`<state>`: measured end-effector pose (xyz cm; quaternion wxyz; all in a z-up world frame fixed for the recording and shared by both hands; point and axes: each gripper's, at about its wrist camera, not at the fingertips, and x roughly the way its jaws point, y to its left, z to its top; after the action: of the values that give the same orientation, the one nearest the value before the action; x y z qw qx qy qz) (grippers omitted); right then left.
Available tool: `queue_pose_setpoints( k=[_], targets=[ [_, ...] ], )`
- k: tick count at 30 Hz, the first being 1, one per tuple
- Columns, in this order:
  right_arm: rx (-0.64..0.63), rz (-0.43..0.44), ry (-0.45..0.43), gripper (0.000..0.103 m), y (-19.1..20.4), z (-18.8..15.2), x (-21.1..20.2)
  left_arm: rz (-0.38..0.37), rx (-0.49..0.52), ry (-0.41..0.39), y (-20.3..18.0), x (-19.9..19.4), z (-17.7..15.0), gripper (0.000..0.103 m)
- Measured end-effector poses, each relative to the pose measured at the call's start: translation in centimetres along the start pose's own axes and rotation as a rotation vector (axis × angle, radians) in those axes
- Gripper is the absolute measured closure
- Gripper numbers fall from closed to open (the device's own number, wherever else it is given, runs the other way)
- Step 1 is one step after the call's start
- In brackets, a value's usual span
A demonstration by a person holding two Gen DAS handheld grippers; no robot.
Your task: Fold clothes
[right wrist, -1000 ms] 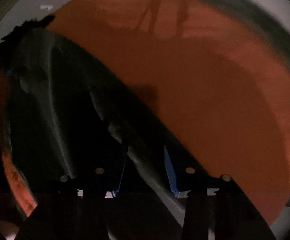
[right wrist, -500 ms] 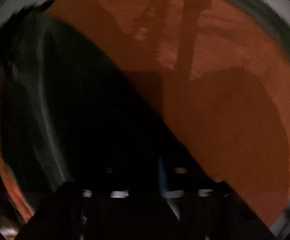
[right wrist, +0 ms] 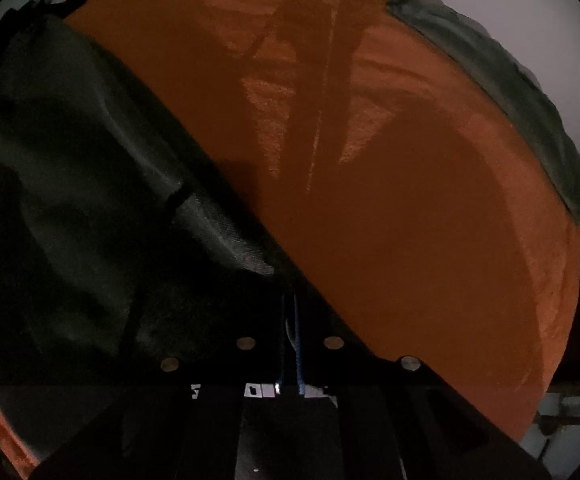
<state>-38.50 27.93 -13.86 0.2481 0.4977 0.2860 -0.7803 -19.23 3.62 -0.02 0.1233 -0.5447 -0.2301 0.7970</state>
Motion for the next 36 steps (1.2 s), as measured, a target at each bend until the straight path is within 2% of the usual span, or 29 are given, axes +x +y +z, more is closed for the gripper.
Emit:
queue_pose_setpoints(
  k=[2, 4, 7, 11, 12, 15, 17, 20, 22, 23, 24, 25, 26, 27, 29, 30, 31, 32, 34, 36],
  targets=[
    [0.037, -0.019, -0.064, 0.099, 0.4, 0.8, -1.8, 0.010, 0.026, -0.015, -0.5, 0.4, 1.5, 0.049],
    [0.105, 0.000, -0.090, 0.099, -0.6, 0.6, -2.5, 0.012, 0.036, -0.023, -1.0, 1.0, 2.4, 0.049],
    [0.098, -0.024, -0.030, 0.099, -0.5, 1.3, -0.5, 0.011, 0.068, -0.016, -1.5, 2.8, 2.9, 0.047],
    [0.165, -0.029, 0.023, 0.093, -0.5, 2.2, 0.9, 0.101, 0.104, 0.038, -2.0, 7.0, 3.5, 0.046],
    [0.212, -0.022, 0.015, 0.087, -0.9, 2.2, 0.3, 0.123, 0.100, 0.044, -2.0, 7.8, 3.8, 0.046],
    [0.290, -0.003, -0.059, 0.085, -0.8, 2.3, -3.1, 0.140, 0.066, 0.011, -1.8, 8.7, 4.9, 0.046],
    [0.320, 0.058, -0.112, 0.084, -0.5, 2.7, -4.7, 0.151, 0.037, -0.007, -1.6, 8.9, 6.0, 0.046],
    [0.229, 0.114, -0.088, 0.084, 2.0, 4.0, -4.1, 0.152, -0.045, 0.011, -1.7, 8.8, 7.1, 0.047],
    [0.157, 0.146, -0.063, 0.084, 3.9, 5.0, -3.4, 0.149, -0.006, 0.010, -3.4, 8.0, 7.0, 0.046],
    [0.090, 0.134, -0.046, 0.084, 5.0, 5.8, -2.7, 0.161, 0.022, 0.023, -4.2, 7.8, 6.9, 0.046],
    [0.030, 0.118, -0.034, 0.076, 5.9, 6.1, -2.0, 0.182, 0.032, 0.058, -4.8, 7.8, 6.8, 0.046],
    [-0.014, 0.114, -0.032, 0.058, 6.7, 6.5, -1.5, 0.188, 0.020, 0.101, -5.0, 8.0, 6.9, 0.046],
    [-0.051, 0.116, -0.044, 0.052, 7.4, 6.9, -1.3, 0.195, 0.008, 0.145, -5.3, 8.2, 6.9, 0.046],
    [-0.080, 0.135, -0.059, 0.050, 8.1, 7.1, -1.3, 0.196, -0.009, 0.178, -5.4, 8.5, 6.9, 0.046],
    [-0.121, 0.172, -0.075, 0.056, 8.9, 7.8, -0.9, 0.189, -0.056, 0.202, -5.0, 9.2, 7.2, 0.046],
    [-0.126, 0.157, -0.069, 0.082, 9.0, 8.0, -0.4, 0.196, -0.082, 0.199, -4.6, 9.5, 7.4, 0.046],
    [-0.115, 0.140, -0.067, 0.095, 9.0, 8.1, -0.2, 0.197, -0.119, 0.195, -3.8, 9.8, 7.5, 0.047],
    [-0.096, 0.128, -0.068, 0.095, 8.7, 8.1, 0.0, 0.188, -0.171, 0.189, -2.6, 10.0, 7.5, 0.048],
    [-0.001, 0.111, -0.124, 0.099, 7.9, 7.8, -0.6, 0.169, -0.240, 0.147, -1.9, 9.8, 7.8, 0.060],
    [0.059, 0.068, -0.177, 0.099, 7.5, 7.5, -1.6, 0.148, -0.280, 0.093, -1.6, 9.3, 8.0, 0.084]
  ],
)
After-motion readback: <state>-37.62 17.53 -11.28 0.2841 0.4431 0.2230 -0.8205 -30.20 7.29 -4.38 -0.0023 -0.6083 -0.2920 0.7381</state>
